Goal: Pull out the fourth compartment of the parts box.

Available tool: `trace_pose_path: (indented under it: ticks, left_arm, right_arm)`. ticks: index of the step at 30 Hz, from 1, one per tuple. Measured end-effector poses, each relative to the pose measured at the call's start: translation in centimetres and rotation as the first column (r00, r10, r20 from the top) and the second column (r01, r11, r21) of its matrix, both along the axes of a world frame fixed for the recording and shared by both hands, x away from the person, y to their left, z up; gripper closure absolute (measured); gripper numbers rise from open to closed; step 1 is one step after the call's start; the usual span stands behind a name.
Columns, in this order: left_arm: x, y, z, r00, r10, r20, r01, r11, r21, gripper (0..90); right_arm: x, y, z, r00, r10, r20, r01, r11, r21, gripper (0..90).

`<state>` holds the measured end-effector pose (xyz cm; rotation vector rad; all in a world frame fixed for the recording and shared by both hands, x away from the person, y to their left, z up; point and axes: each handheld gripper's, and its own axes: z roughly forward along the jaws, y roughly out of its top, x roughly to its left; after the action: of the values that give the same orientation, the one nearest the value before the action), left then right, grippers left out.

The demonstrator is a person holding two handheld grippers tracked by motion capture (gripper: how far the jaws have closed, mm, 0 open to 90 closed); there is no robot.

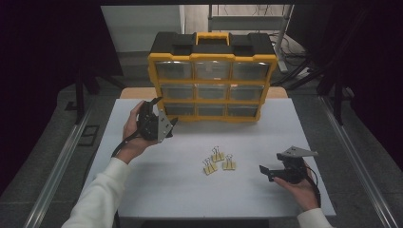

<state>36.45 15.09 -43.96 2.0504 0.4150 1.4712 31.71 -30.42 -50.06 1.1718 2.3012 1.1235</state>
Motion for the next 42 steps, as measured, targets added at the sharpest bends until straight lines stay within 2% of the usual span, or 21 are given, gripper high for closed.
trace_pose_path:
  ticks: [20, 31, 42]
  left_arm:
    - [1.5, -0.7, 0.6, 0.9998, -0.003, 0.019, 0.002, 0.9998, 0.018, 11.6]
    - [2.3, -0.8, -0.1, 0.9999, 0.006, 0.013, -0.006, 0.9996, 0.027, 11.6]
    - [3.1, -1.0, -0.1, 0.9998, 0.014, 0.017, -0.014, 0.9989, 0.046, 11.5]
  right_arm:
    - [0.0, 0.0, 0.0, 1.0, -0.001, -0.002, 0.001, 1.0, -0.003, 9.8]
    - [0.0, 0.0, 0.0, 1.0, -0.002, -0.002, 0.002, 1.0, -0.002, 9.8]
    - [0.0, -0.1, 0.0, 1.0, -0.003, -0.002, 0.003, 1.0, -0.002, 9.8]
